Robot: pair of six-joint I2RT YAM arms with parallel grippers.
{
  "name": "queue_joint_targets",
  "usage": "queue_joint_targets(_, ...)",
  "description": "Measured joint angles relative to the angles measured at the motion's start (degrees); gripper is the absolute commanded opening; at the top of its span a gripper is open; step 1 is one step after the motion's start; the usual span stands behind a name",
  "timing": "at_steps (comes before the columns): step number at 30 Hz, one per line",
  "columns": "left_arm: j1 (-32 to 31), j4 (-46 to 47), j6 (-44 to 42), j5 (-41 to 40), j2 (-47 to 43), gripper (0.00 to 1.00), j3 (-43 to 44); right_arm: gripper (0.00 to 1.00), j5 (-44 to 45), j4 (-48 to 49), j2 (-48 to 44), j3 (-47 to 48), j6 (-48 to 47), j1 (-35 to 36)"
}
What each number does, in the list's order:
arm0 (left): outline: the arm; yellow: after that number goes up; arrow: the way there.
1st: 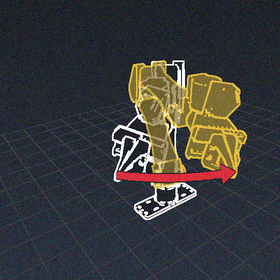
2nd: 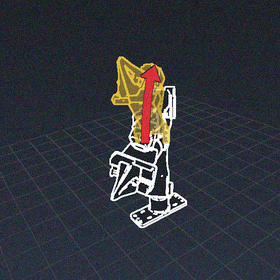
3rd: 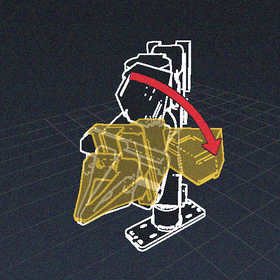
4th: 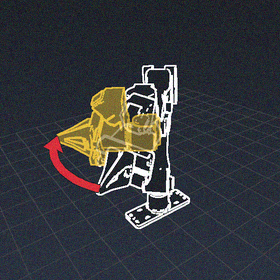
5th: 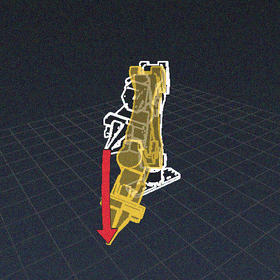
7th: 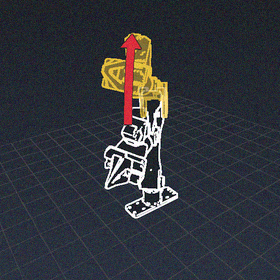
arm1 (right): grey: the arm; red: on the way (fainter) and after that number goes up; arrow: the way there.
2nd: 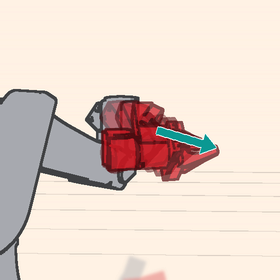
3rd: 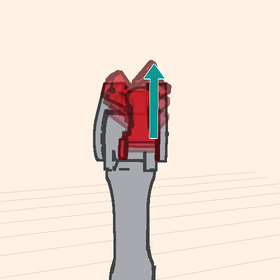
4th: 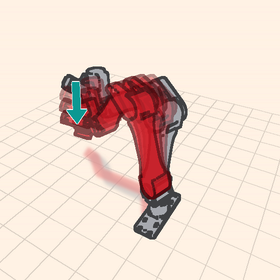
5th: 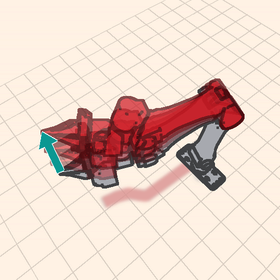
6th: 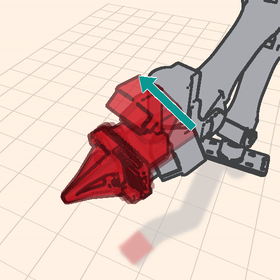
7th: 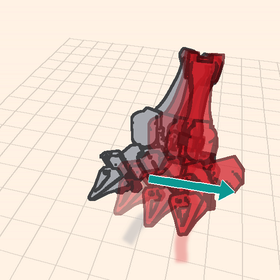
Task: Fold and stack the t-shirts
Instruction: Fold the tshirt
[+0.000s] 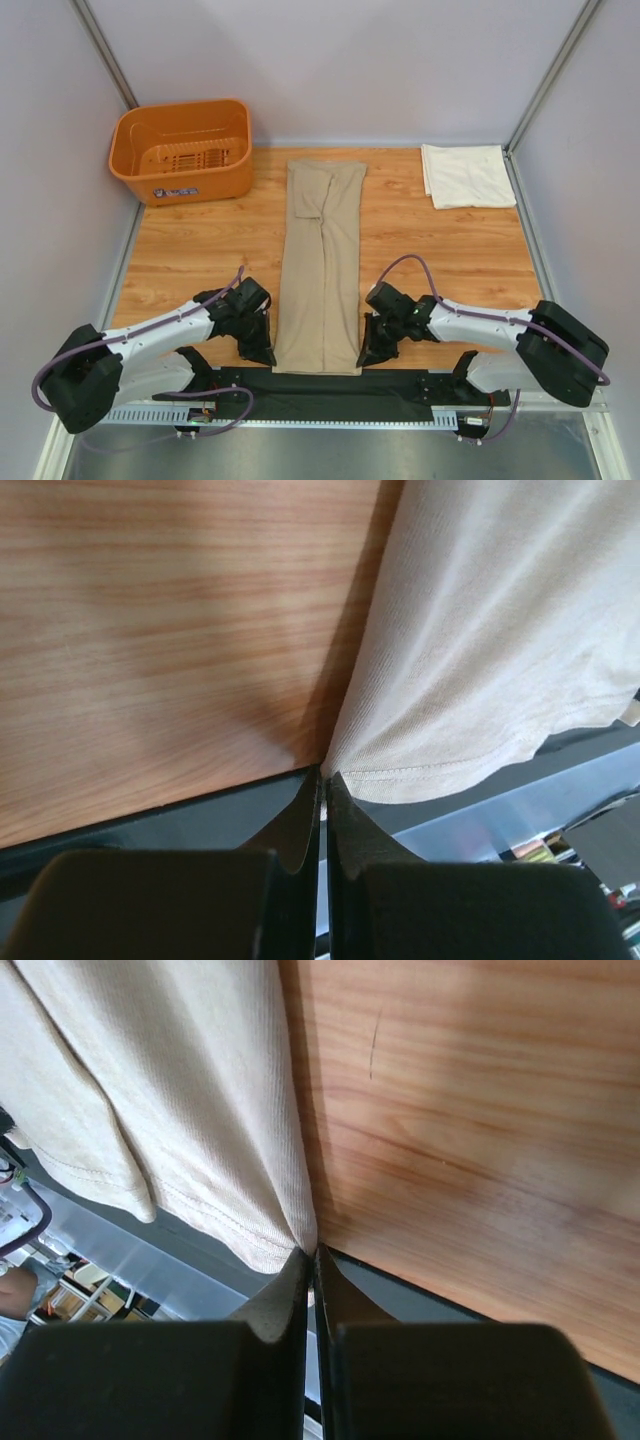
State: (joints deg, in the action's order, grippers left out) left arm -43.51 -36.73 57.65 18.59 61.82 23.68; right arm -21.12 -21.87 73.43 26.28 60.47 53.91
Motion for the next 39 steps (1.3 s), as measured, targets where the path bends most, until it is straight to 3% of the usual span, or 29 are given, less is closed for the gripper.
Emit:
queue_joint_targets(6,0.02,-4.07,-0.37,-0.55,-2.10,0.00,4.92,0.00,1.22,-6.05,-4.68,2.80,-0.48,-1.44)
queue_joint_targets(11,4.20,-5.70,-2.23,-1.01,1.46,0.00,13.62,0.00,0.98,-12.63,-3.41,11.02,-5.86,-11.28)
queue_joint_targets(19,18.71,-6.27,-10.27,-0.83,22.49,0.00,34.14,0.00,-0.81,-20.44,16.92,35.19,-19.28,-25.18)
queue_joint_targets(25,22.73,-6.21,-15.58,0.31,39.08,0.00,52.85,0.00,-2.12,-25.57,32.54,53.88,-26.12,-30.60)
queue_joint_targets(31,24.63,-6.99,-17.05,1.51,47.08,0.00,60.54,0.00,-3.76,-29.97,41.09,65.00,-29.33,-33.79)
queue_joint_targets(39,27.91,-7.21,-16.90,2.49,49.99,0.00,63.71,0.00,-6.25,-33.22,47.58,73.29,-31.30,-36.13)
